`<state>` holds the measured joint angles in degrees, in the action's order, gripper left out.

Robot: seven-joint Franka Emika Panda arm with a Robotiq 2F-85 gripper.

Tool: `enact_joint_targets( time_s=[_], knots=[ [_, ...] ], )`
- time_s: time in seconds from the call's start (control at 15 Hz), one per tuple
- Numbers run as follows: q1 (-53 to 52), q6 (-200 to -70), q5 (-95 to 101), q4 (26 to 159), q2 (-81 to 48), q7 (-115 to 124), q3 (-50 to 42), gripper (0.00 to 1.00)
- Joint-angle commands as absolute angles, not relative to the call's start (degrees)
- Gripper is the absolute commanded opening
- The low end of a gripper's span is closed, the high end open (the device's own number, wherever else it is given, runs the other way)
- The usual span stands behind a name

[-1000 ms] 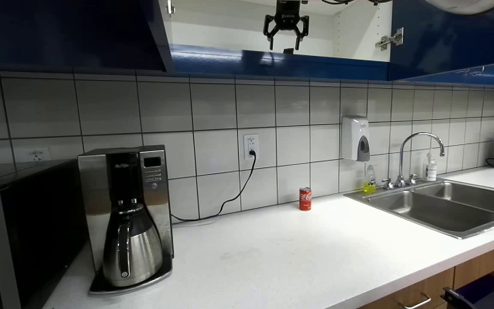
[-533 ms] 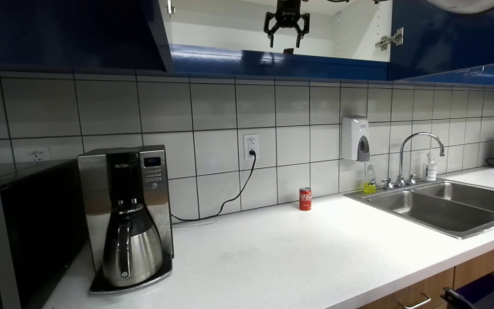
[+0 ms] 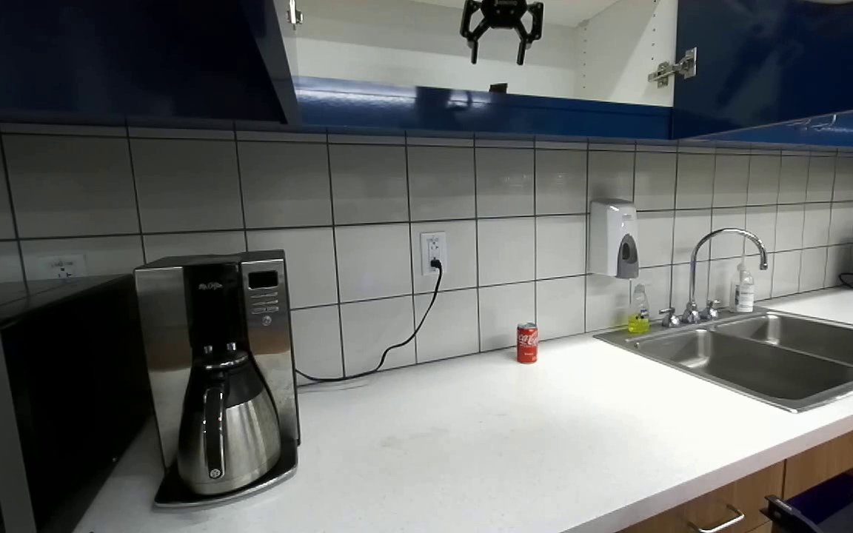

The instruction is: Put the brown packet in the open upper cabinet.

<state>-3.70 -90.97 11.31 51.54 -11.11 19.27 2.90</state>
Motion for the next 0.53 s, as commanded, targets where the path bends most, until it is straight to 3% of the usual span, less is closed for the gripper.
enact_joint_targets(
  time_s=[0.0,0.47],
  knots=[
    [-3.63,-91.86,10.74,58.11,-5.76,18.98,3.1,1.0],
    [-3.89,-95.16,9.55,72.57,4.72,18.24,2.96,1.0]
  ],
)
